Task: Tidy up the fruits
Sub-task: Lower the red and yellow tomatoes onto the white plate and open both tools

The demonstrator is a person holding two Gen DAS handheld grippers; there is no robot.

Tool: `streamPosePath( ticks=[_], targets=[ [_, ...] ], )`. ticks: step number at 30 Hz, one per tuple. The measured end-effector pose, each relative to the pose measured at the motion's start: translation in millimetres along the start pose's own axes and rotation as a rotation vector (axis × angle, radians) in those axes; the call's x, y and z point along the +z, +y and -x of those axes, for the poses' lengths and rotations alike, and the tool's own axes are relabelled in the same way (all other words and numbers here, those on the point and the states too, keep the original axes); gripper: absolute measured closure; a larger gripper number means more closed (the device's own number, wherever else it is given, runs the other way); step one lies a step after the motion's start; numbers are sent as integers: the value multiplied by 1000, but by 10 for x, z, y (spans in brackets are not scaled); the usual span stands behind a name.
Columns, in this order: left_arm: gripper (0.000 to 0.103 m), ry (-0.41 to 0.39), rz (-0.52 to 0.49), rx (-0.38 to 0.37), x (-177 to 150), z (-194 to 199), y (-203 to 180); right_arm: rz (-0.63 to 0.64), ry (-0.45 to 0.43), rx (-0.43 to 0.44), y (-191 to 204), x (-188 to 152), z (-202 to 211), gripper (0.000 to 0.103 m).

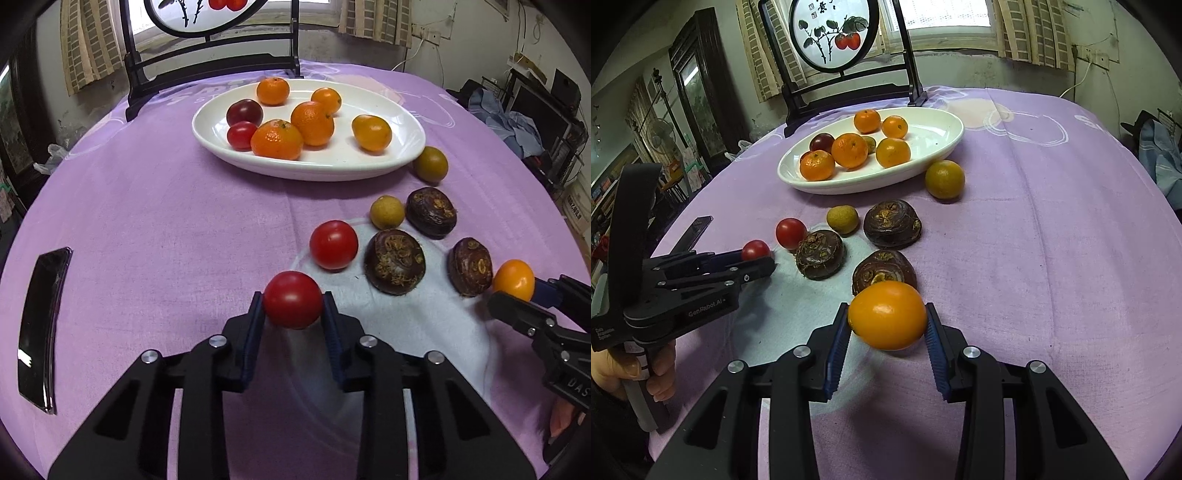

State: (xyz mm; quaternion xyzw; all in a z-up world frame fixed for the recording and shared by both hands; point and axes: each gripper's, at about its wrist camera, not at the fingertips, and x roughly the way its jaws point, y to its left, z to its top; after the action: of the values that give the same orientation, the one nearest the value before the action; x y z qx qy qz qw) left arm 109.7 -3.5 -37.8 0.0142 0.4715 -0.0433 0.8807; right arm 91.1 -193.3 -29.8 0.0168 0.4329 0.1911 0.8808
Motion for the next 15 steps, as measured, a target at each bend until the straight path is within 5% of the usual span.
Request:
streamPosePath(
  ticks=[8,15],
  targets=[
    [72,-46,-17,-36,28,249,18,2,-26,28,60,60,112,63],
    [72,-122,-49,-61,399,487,22,63,-59,85,223,438,249,63]
  ],
)
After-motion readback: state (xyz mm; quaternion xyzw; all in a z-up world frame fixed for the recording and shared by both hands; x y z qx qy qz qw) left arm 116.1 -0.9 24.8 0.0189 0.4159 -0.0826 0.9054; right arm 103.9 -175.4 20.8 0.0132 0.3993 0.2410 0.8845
